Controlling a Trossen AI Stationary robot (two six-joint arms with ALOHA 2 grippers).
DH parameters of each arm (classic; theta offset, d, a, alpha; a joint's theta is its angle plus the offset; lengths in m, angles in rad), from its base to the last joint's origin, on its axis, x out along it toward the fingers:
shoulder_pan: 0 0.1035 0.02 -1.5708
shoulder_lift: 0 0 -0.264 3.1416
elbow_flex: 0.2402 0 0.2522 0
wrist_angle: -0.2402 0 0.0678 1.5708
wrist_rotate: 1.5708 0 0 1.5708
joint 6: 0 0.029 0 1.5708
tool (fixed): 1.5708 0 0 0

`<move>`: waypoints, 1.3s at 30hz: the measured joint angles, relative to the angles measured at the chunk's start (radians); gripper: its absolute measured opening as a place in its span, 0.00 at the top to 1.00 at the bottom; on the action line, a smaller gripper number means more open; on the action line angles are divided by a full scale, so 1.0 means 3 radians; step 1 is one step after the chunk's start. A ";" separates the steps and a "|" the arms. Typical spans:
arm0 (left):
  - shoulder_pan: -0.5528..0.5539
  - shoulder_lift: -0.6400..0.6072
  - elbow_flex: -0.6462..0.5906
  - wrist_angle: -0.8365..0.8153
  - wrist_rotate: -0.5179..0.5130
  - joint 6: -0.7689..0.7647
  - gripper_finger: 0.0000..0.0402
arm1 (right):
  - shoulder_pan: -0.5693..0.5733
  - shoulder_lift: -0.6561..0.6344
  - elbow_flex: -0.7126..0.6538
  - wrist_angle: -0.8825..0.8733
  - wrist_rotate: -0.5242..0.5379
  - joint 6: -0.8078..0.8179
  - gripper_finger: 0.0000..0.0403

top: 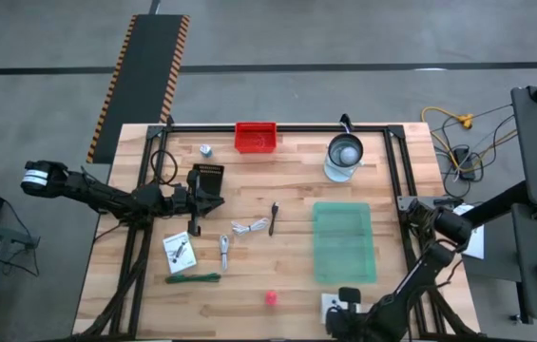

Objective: Pick and place items into bin
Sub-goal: Put the bottom card reader box into the red bin

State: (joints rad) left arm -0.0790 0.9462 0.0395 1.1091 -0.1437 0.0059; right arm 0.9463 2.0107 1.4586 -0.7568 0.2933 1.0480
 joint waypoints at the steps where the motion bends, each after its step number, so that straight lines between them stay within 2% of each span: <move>1: 0.0000 0.0000 0.0000 0.0000 0.0000 0.0000 0.97 | 0.0000 -0.0028 0.0000 0.0001 0.0073 -0.0064 0.98; 6: -0.0001 0.0000 0.0000 0.0000 0.0000 0.0000 0.97 | 0.0000 -0.0157 0.0000 0.0008 0.0501 -0.0414 0.98; 13: 0.0000 0.0000 0.0000 0.0000 0.0000 0.0000 0.97 | 0.0000 -0.0249 0.0001 0.0025 0.1474 -0.0890 0.98; 16: 0.0001 -0.0001 0.0000 0.0000 0.0000 0.0000 0.97 | -0.0006 -0.0255 0.0003 0.0027 0.1946 -0.0893 0.98; 21: 0.0001 0.0000 0.0000 0.0000 0.0000 0.0000 0.97 | -0.0083 -0.0259 0.0003 0.0041 0.2563 -0.0557 0.98; 25: -0.0001 -0.0001 0.0000 0.0000 0.0000 0.0000 0.97 | -0.0138 -0.0259 0.0003 0.0141 0.2716 -0.0533 0.98; 31: 0.0000 0.0000 0.0000 0.0000 0.0000 0.0000 0.97 | -0.0177 -0.0260 -0.0002 0.0459 0.2906 -0.0781 0.98; 36: 0.0001 -0.0001 0.0000 0.0000 0.0000 -0.0001 0.97 | -0.0175 -0.0260 -0.0023 0.0477 0.3558 -0.0689 0.98; 39: 0.0000 -0.0001 0.0000 0.0000 0.0000 -0.0001 0.97 | -0.0175 -0.0259 -0.0027 0.0477 0.3653 -0.0684 0.98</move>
State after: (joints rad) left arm -0.0790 0.9459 0.0395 1.1091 -0.1436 0.0055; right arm 0.8936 1.9331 1.4506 -0.6136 1.3891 0.8428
